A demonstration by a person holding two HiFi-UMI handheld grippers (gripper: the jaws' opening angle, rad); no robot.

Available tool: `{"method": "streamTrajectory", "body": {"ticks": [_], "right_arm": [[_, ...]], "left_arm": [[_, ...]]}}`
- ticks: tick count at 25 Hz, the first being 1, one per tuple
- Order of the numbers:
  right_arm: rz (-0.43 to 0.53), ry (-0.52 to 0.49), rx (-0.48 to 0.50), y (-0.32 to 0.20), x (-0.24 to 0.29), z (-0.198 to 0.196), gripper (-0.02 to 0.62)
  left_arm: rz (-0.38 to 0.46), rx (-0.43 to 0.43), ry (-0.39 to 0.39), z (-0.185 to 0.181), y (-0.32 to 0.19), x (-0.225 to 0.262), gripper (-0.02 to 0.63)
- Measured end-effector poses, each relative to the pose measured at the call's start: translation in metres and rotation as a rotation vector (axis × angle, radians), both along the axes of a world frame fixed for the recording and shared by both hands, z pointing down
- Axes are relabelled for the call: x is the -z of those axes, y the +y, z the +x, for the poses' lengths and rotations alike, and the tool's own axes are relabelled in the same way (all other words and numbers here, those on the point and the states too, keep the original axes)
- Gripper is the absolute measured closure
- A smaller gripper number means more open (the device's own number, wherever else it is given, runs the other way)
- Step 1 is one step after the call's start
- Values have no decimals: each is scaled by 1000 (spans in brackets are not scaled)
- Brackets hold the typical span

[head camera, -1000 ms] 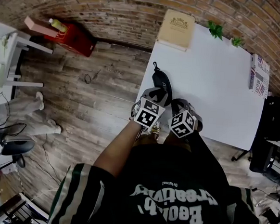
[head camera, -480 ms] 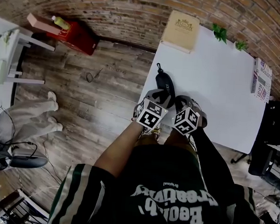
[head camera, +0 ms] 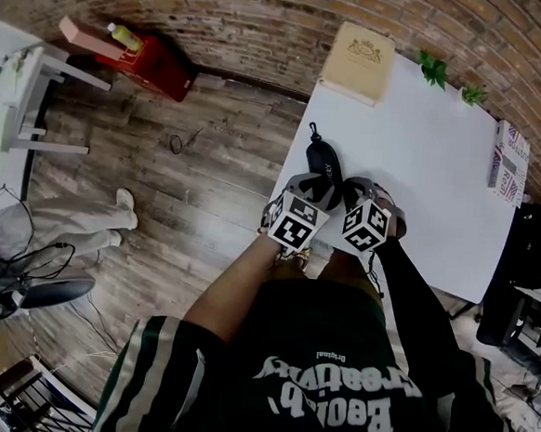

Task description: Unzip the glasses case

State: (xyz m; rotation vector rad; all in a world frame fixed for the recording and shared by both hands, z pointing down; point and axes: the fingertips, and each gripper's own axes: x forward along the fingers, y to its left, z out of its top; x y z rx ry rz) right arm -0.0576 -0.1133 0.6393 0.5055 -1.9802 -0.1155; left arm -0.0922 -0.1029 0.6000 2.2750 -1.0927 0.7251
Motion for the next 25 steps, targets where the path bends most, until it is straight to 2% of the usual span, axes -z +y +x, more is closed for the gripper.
{"method": "streamTrajectory", "body": {"ticks": [4,5,8,10,12,15,19,25], "right_arm": [[37,30,41,-1,2,-1,581],[25,20,13,-1,3,2,581],[-40,-27,-132,1,4,19,581],[-86,-63,-214,7,3,26,581],[-130,-99,-276,15,2,31,581],[-156,-118,-295,30,3,32,581],[-154,-119,-290,41,6,34,581],[-164,-151,-257,58,9,29,580]], "left_arm": [[11,-25,-9,-3,-2,4,502],[19,-42,-20,-3,-1,6,491],[27,-102,-28,4,10,11,388],[21,-145,-21,17,19,11,347],[13,-189,-51,30,29,3,322],[5,-199,-107,33,37,-10,339],[11,-215,-142,29,38,-10,348],[22,-161,-148,18,32,-6,399]]}}
